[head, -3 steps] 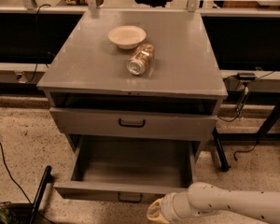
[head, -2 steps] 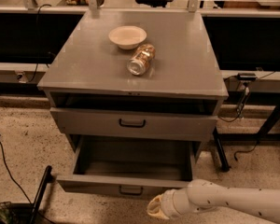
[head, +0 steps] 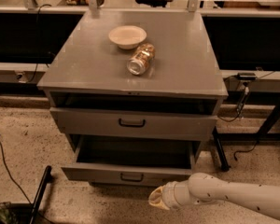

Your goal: Close middle drawer

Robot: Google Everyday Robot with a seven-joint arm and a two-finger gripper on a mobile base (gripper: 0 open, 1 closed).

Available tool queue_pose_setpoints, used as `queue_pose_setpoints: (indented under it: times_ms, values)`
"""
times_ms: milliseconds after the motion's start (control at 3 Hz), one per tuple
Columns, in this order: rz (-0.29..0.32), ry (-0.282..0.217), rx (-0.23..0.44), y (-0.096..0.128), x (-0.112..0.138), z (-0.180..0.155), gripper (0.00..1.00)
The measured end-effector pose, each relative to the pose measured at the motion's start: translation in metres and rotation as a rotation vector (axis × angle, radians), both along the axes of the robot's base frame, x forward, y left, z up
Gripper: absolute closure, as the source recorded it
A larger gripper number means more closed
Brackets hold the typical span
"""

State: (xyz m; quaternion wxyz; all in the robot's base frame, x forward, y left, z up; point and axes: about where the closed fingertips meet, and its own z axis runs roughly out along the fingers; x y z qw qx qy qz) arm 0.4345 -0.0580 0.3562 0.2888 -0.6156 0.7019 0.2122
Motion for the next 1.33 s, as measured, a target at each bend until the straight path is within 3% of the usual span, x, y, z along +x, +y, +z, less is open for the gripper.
queue_pose_setpoints:
  times_ms: [1333]
  values:
    - [-0.076,-0.179,-0.038,-0.028,0.122,0.033,1.00]
